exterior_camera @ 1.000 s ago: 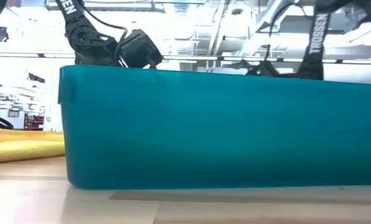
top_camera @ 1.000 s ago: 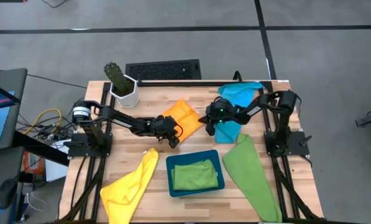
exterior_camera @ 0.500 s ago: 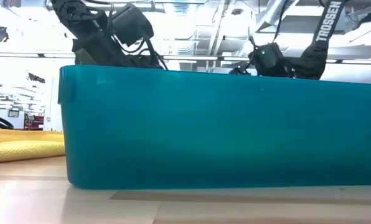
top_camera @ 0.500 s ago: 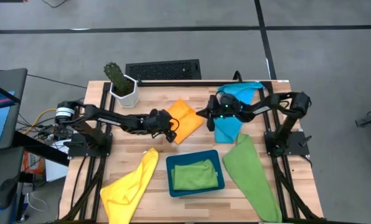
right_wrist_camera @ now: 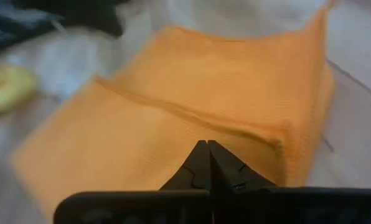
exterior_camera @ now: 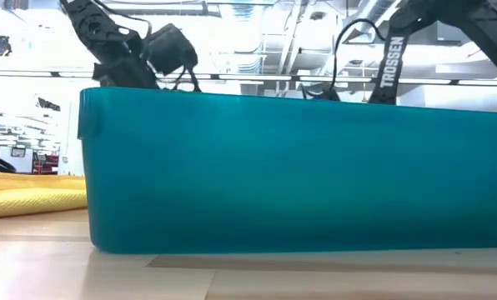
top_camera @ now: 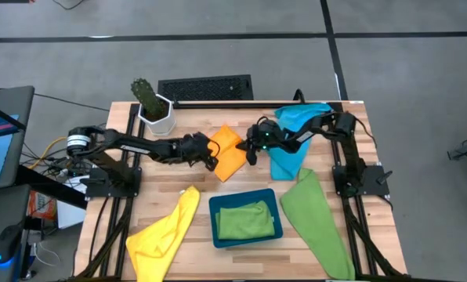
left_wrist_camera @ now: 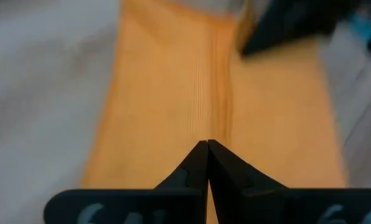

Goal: Fold microfiber towels
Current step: Fold the orange microfiber towel

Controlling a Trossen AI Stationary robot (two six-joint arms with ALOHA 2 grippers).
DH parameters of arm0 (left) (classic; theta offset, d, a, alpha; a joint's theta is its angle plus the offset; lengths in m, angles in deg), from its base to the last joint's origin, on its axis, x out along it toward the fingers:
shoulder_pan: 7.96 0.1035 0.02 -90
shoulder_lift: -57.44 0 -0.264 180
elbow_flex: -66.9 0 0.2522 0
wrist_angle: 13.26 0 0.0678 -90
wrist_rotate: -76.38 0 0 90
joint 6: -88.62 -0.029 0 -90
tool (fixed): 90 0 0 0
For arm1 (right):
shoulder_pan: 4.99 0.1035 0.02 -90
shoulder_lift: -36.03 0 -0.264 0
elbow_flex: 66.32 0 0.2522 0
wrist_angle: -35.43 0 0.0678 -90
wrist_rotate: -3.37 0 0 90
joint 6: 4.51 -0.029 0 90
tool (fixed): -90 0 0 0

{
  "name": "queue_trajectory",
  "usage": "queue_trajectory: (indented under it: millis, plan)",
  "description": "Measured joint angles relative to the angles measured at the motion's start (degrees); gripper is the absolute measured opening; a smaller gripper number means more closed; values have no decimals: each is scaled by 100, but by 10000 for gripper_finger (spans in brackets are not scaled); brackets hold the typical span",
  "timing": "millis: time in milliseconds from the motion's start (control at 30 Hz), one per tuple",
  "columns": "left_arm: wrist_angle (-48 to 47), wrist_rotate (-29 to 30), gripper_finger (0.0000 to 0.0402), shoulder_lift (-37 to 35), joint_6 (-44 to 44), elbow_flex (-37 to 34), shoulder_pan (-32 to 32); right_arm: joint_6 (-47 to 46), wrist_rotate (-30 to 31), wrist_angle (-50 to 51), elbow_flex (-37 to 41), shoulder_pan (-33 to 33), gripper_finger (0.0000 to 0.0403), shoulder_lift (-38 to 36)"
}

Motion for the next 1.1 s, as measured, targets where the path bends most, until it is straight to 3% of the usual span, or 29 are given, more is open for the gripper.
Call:
queue_trajectory:
  millis: [167, 233, 333, 433, 667, 933, 1100]
  plan:
    - [-173, 499, 0, -750, -182, -52, 281, -71, -245, -10, 25, 7, 11, -890]
    - [-311, 392, 0, -933, 24, -248, 480, 8, -275, -1, 22, 17, 11, -1330]
    - [-31, -609, 0, -953, 560, -811, 873, 159, -268, 219, 22, 108, 17, -1871]
    - [920, -1411, 1, -935, 728, -1424, 1114, 270, -266, 579, 22, 222, 26, -2170]
    - [1352, -782, 51, -844, 517, -1740, 1139, 149, -129, 825, 29, 438, 22, -2232]
    - [1296, -791, 138, -443, 390, -1738, 1006, 211, 178, 1100, 29, 550, 22, -2230]
    - [1108, -705, 154, -207, 690, -1712, 996, 280, 203, 1187, 29, 583, 27, -2230]
